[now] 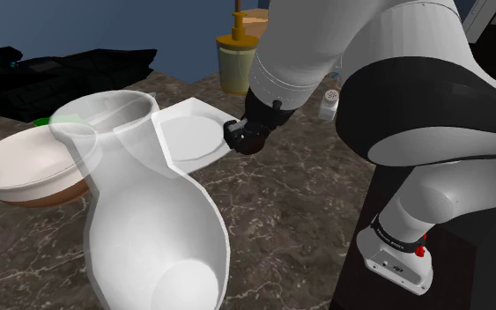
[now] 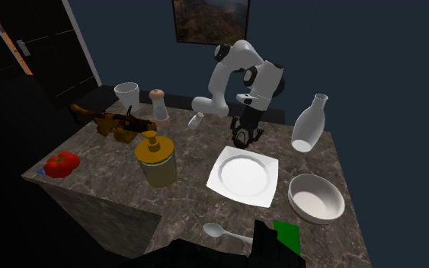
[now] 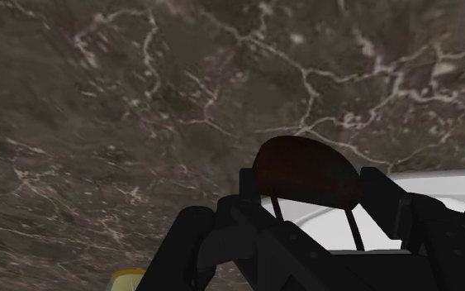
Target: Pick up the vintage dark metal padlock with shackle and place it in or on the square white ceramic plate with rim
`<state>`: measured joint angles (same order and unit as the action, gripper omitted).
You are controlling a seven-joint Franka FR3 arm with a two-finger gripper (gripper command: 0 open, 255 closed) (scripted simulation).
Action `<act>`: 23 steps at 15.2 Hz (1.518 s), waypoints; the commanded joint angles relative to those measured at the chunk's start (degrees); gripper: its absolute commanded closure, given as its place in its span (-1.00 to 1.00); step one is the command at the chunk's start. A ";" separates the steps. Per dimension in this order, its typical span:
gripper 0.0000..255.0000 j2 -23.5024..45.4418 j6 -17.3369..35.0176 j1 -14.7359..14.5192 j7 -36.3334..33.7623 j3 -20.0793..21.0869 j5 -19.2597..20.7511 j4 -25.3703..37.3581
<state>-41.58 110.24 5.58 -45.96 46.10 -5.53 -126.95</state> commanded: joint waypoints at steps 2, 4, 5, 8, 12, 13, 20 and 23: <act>1.00 0.00 0.00 0.00 0.00 0.00 0.00 0.00; 1.00 0.00 0.00 0.00 0.00 0.00 0.00 0.00; 1.00 0.00 0.00 0.00 0.00 0.00 0.00 0.00; 1.00 0.28 -2.03 0.31 0.50 -0.62 0.39 2.32; 1.00 0.83 -4.73 0.81 1.11 -1.32 0.92 5.57; 1.00 0.99 -5.40 0.95 1.26 -1.47 1.06 6.41; 1.00 2.46 -10.12 2.08 2.18 -2.25 2.07 12.62; 1.00 3.27 -12.16 2.65 2.52 -2.42 2.53 15.47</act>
<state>-38.66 98.74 7.98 -43.49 43.65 -3.17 -112.48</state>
